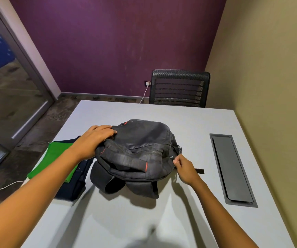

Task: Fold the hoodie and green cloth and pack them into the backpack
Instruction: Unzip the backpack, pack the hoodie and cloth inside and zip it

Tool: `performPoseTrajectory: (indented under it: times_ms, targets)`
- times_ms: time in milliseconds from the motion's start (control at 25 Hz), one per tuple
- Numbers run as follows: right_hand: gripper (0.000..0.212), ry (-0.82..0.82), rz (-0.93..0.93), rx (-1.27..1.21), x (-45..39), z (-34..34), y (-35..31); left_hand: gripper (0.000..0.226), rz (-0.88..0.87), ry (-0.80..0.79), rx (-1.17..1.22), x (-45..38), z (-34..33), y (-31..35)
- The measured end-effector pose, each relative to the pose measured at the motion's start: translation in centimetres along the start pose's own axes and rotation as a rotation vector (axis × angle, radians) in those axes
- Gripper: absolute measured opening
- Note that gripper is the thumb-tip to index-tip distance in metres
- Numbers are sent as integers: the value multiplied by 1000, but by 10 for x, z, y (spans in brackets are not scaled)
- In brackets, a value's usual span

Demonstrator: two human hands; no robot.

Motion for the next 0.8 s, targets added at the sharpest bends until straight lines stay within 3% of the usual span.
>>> performPoseTrajectory:
  times_ms: [160, 280, 480, 640, 720, 800]
  targets:
    - [24, 26, -38, 26, 14, 17, -12, 68, 113, -23, 86, 9, -7, -7]
    - [25, 43, -45, 38, 29, 28, -25, 67, 173, -40, 56, 19, -17, -9]
    - [29, -35, 100, -31, 74, 37, -68, 71, 269, -72, -6, 31, -22, -4]
    - [28, -85, 215, -107, 116, 35, -107, 82, 429, 30, 193, 34, -19, -9]
    - [31, -90, 198, -154, 122, 32, -112, 71, 608, 142, 187, 38, -2, -20]
    - [33, -102, 165, -209, 124, 29, -110, 40, 726, 331, 165, 36, 24, -11]
Point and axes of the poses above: each hand's wrist, its own x-axis away from the middle knuckle, its own z-axis out of the back of the hand, y = z × x, the point moved 5 cm from there along -x, towards the middle knuckle, and after that the axes turned 12 degrees about -z, right-handed, at the moved point
